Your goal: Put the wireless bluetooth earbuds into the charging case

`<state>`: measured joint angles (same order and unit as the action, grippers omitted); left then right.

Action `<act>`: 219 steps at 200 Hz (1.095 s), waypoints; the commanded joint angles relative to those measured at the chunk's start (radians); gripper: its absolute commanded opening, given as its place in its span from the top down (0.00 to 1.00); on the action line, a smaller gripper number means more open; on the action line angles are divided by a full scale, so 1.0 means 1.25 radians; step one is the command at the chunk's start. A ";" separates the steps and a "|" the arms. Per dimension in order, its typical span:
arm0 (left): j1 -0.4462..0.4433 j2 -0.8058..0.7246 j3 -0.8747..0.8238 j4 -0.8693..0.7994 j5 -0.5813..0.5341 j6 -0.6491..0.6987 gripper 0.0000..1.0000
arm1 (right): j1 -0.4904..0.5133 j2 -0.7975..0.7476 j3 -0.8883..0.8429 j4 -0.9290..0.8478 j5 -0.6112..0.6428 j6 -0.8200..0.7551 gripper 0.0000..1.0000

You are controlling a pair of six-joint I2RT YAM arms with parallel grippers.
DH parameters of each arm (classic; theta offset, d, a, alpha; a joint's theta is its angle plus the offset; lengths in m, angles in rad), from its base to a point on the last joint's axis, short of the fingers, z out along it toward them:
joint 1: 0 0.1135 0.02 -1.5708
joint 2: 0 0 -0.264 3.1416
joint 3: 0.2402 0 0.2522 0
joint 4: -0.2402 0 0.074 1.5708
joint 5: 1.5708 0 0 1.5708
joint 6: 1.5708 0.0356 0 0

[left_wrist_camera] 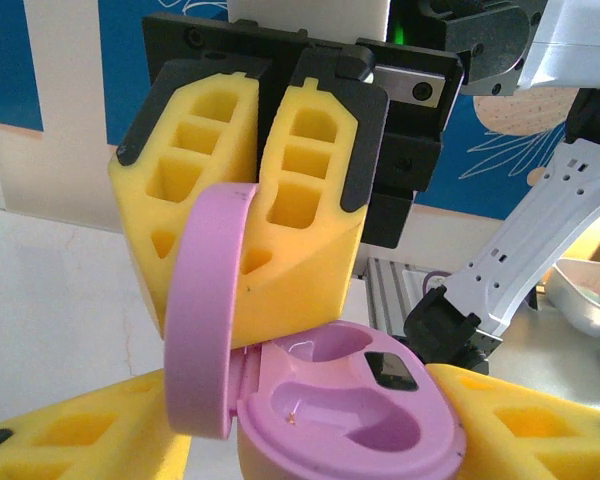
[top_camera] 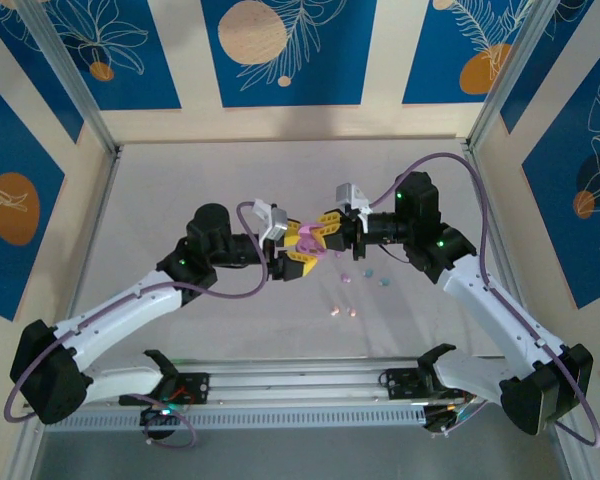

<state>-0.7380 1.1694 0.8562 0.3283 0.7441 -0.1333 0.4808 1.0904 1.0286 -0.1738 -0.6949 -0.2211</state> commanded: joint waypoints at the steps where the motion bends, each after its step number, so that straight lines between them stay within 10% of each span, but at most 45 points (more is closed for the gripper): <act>1: -0.004 0.004 0.029 0.011 0.015 -0.008 0.40 | 0.009 -0.007 0.016 -0.005 0.013 -0.010 1.00; 219: -0.007 -0.002 0.016 0.030 -0.007 0.005 0.44 | 0.007 -0.006 0.002 0.015 0.032 0.016 1.00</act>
<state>-0.7418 1.1755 0.8669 0.3130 0.7380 -0.1169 0.4870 1.0904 1.0286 -0.1574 -0.6502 -0.2012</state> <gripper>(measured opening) 0.555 0.134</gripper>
